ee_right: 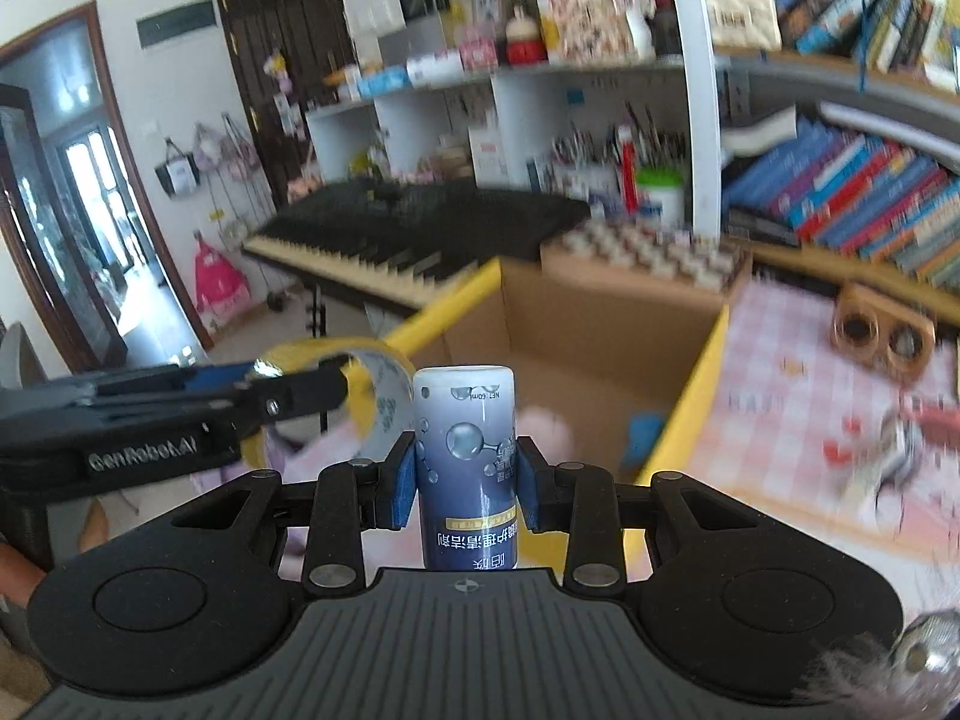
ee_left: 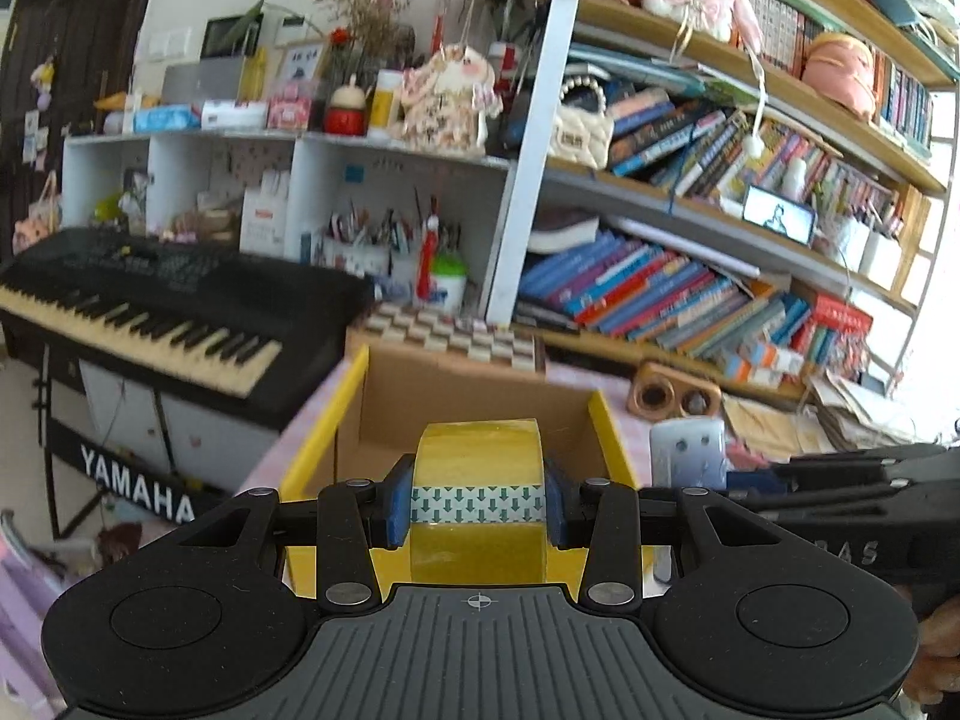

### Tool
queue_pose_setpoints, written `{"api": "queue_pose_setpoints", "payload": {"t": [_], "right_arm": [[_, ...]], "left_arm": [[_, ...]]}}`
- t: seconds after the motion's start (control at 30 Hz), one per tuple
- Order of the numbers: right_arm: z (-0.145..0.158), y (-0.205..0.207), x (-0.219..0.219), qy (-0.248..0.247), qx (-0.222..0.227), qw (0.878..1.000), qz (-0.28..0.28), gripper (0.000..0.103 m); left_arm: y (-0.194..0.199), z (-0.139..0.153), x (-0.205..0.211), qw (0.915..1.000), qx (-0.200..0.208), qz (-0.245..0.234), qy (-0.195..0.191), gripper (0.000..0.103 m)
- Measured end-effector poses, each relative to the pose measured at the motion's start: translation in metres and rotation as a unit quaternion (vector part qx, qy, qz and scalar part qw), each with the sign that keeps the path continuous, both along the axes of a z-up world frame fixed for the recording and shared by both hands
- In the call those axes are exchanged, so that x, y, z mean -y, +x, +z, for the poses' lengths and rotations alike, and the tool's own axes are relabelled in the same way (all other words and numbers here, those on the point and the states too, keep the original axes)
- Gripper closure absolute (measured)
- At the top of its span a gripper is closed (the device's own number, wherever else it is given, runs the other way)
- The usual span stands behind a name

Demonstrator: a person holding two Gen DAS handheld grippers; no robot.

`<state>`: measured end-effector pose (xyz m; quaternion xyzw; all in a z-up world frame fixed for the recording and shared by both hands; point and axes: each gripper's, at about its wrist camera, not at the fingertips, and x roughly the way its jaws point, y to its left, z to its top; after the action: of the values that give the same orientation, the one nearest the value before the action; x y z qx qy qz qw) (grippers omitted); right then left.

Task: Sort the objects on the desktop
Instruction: 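Lower tape roll into yellow box, open left tool while right tool releases bottle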

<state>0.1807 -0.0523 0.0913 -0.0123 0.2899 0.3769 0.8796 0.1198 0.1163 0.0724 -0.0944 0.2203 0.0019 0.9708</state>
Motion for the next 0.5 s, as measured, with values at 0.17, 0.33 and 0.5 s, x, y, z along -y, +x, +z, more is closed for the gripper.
{"api": "queue_pose_setpoints", "payload": {"t": [0.17, 0.33, 0.5], "right_arm": [[0.01, 0.043, -0.009, 0.004, 0.019, 1.0, -0.001, 0.072], [0.0, 0.085, -0.021, -0.014, 0.015, 1.0, -0.001, 0.072], [-0.032, 0.121, -0.042, -0.079, -0.002, 0.997, 0.014, 0.072]], "left_arm": [[0.037, 0.001, -0.001, 0.9999, 0.0, 0.003, 0.015, 0.063], [0.072, -0.01, 0.0, 0.9992, -0.021, 0.012, 0.033, 0.063], [0.108, -0.028, 0.001, 0.9967, -0.055, 0.015, 0.057, 0.063]]}}
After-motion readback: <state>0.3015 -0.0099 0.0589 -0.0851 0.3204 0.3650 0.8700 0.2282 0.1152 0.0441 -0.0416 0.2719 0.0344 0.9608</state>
